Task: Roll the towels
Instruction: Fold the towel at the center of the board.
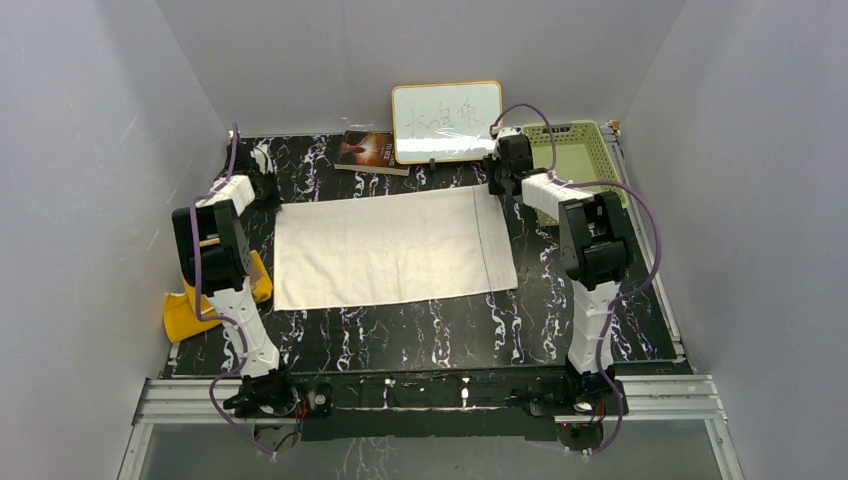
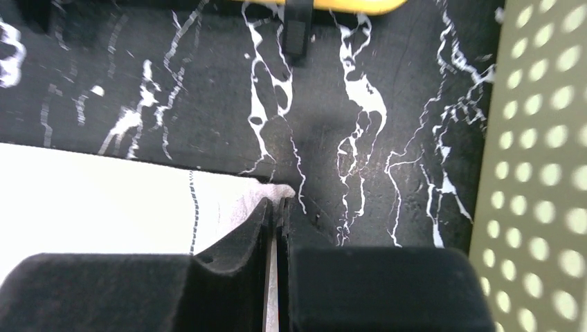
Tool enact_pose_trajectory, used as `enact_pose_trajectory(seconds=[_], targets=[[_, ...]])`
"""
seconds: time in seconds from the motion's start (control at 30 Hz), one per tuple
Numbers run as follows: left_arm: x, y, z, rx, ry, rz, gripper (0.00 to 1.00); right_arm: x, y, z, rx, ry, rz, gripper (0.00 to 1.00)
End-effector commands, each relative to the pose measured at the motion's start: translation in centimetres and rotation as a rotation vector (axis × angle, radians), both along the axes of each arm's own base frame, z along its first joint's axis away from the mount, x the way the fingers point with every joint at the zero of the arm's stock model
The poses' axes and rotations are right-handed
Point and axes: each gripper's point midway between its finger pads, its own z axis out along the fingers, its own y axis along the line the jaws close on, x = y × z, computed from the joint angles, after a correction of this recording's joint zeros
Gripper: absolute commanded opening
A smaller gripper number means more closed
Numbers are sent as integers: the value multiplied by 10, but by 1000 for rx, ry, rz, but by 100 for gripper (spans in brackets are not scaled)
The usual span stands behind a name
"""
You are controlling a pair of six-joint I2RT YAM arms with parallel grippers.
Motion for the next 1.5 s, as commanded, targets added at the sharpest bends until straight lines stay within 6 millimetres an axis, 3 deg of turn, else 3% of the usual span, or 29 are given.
enact_pose_trajectory(seconds=[0.0, 0.2, 0.4, 0.6, 0.77, 0.93, 1.13, 1.27, 1.47], targets=[[28, -1, 68, -28, -197, -7, 0, 25, -12, 93, 30, -218, -70, 0], [58, -7, 87, -70, -286, -37, 0, 40, -30, 115, -20, -269, -119, 0], [60, -10, 107, -72, -362, -47, 0, 16, -53, 125, -34, -337, -239, 0], [20, -27, 108, -122, -398, -48, 0, -35, -72, 144, 86, -436, -391, 0], [-29, -36, 97, -137, -375, -5, 0, -83, -88, 140, 174, -442, -516, 0], [-70, -40, 82, -140, -301, 38, 0, -128, -96, 115, 216, -378, -577, 0], [-102, -41, 65, -128, -215, 58, 0, -166, -94, 87, 234, -268, -577, 0], [-114, -48, 63, -161, -207, 69, 0, -183, -98, 83, 237, -250, -594, 0], [-132, -52, 71, -187, -215, 124, 0, -200, -100, 78, 235, -220, -603, 10]])
